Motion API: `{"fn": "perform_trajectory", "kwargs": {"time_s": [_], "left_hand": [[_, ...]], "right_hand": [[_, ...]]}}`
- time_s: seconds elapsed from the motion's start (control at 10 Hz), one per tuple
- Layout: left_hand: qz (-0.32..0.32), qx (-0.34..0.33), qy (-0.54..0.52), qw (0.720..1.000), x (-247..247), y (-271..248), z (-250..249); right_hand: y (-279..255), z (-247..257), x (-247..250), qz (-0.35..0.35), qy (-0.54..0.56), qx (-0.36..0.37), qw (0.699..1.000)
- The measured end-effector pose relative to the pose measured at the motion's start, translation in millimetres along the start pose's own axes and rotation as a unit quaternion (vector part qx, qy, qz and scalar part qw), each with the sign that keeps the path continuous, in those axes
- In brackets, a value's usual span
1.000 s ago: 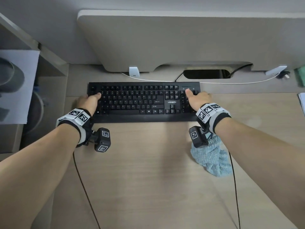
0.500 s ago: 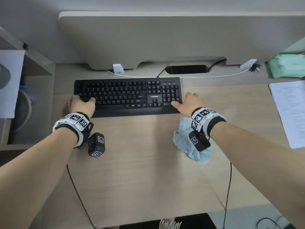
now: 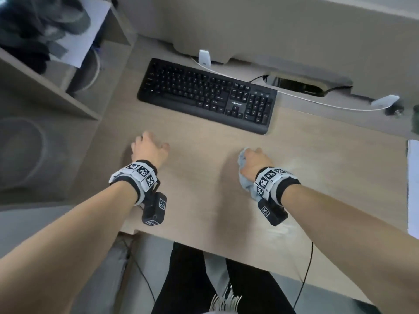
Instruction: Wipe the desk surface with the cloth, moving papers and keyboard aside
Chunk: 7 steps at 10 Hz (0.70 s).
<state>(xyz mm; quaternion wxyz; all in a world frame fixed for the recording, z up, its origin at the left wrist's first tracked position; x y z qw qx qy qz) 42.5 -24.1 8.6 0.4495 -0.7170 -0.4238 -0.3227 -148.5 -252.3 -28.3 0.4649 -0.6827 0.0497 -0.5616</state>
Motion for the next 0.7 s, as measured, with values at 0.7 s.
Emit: {"fn": "perform_trajectory", "kwargs": {"time_s": [0.7], "left_hand": [[0.001,0.112,-0.135,0.984,115.4,-72.4,269.8]], "right_hand": [[-72.0,358.2,-73.1,0.082,0.267,0.209,0.937]]}}
Point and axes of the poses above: each hand's wrist, its own y-axis towards the middle knuckle, its own x-axis out of the back of the hand, z = x × y, the point moved 5 cm from there along y, towards the middle knuckle, and after that the axes turned 5 degrees about -x, right-handed, at the moved point
